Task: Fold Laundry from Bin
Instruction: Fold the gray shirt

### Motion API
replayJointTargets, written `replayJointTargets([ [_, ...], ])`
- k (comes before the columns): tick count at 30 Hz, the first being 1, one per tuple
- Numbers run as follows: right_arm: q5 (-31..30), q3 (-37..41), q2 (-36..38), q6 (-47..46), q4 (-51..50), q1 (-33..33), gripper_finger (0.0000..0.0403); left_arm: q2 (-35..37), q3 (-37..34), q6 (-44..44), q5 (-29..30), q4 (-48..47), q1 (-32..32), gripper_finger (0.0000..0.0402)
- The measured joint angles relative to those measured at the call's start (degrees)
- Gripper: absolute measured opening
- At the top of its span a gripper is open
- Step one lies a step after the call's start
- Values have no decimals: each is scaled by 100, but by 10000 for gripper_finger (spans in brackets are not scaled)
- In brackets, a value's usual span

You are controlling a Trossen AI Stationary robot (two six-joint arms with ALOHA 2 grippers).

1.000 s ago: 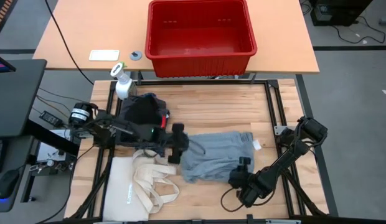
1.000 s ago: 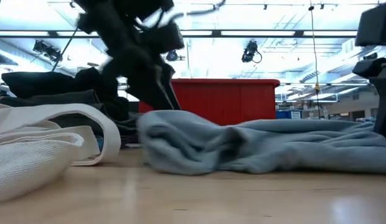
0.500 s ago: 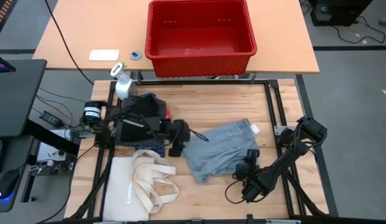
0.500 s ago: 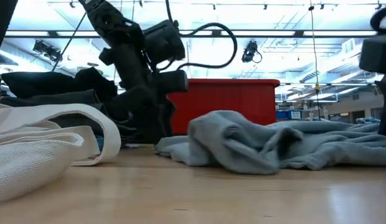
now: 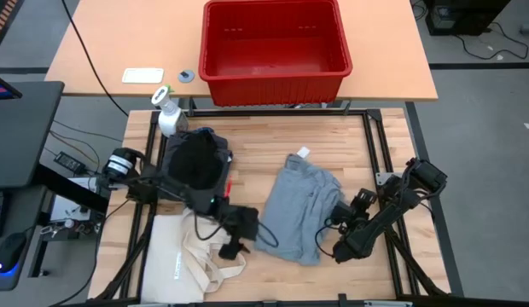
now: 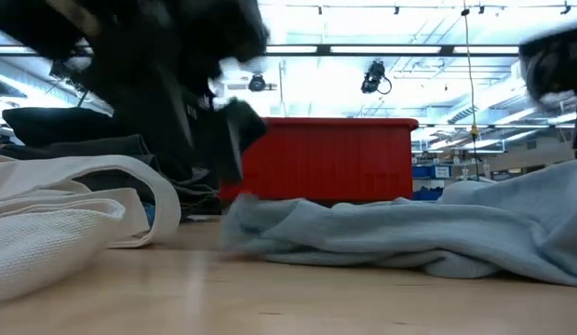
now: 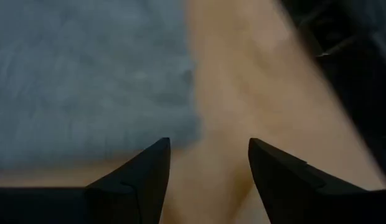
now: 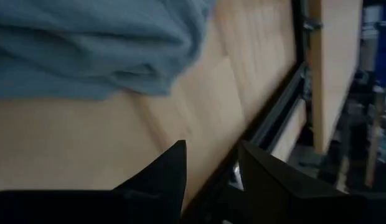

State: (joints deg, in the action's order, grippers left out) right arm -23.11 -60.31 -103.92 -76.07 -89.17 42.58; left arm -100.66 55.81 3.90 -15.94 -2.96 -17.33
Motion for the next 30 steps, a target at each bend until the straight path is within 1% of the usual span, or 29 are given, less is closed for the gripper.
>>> replayJointTargets([
  [2, 12, -255, 8, 2, -48, 109, 153, 69, 91, -12, 58, 16, -150, 221],
  [5, -93, -629, 9, 144, -24, 314, 153, 185, 94, -147, 390, -100, -230, 221],
  [7, -155, -828, 6, 167, 7, 445, 153, 210, 98, -372, 622, -190, -230, 221],
  [9, -365, -930, 11, 203, 230, 588, 153, 234, 89, -698, 882, -383, -239, 221],
  [10, -511, -945, 9, 245, 418, 663, 153, 236, 98, -1001, 1103, -469, -264, 221],
  [12, -891, -944, 6, 401, 973, 802, 153, 236, 94, -1747, 1778, -770, -376, 221],
  [14, -1174, -937, 0, 706, 1522, 904, 153, 232, 91, -2576, 2390, -858, -542, 221],
  [16, -1354, -934, 0, 888, 1834, 963, 153, 234, 91, -3403, 2831, -836, -727, 221],
  [17, -1435, -934, 0, 898, 1933, 980, 153, 234, 91, -3757, 2961, -813, -807, 221],
  [19, -1550, -934, 0, 814, 1994, 986, 153, 227, 91, -4371, 3134, -735, -955, 221],
  [23, -1702, -931, 0, 581, 2028, 977, 153, 58, 98, -5183, 3161, -330, -1088, 221],
  [27, -1842, -929, 0, 535, 2173, 966, 153, -249, 96, -5581, 3165, 79, -1005, 221],
  [30, -1886, -929, 0, 562, 2290, 969, 153, -383, 96, -5725, 3165, 90, -946, 221],
])
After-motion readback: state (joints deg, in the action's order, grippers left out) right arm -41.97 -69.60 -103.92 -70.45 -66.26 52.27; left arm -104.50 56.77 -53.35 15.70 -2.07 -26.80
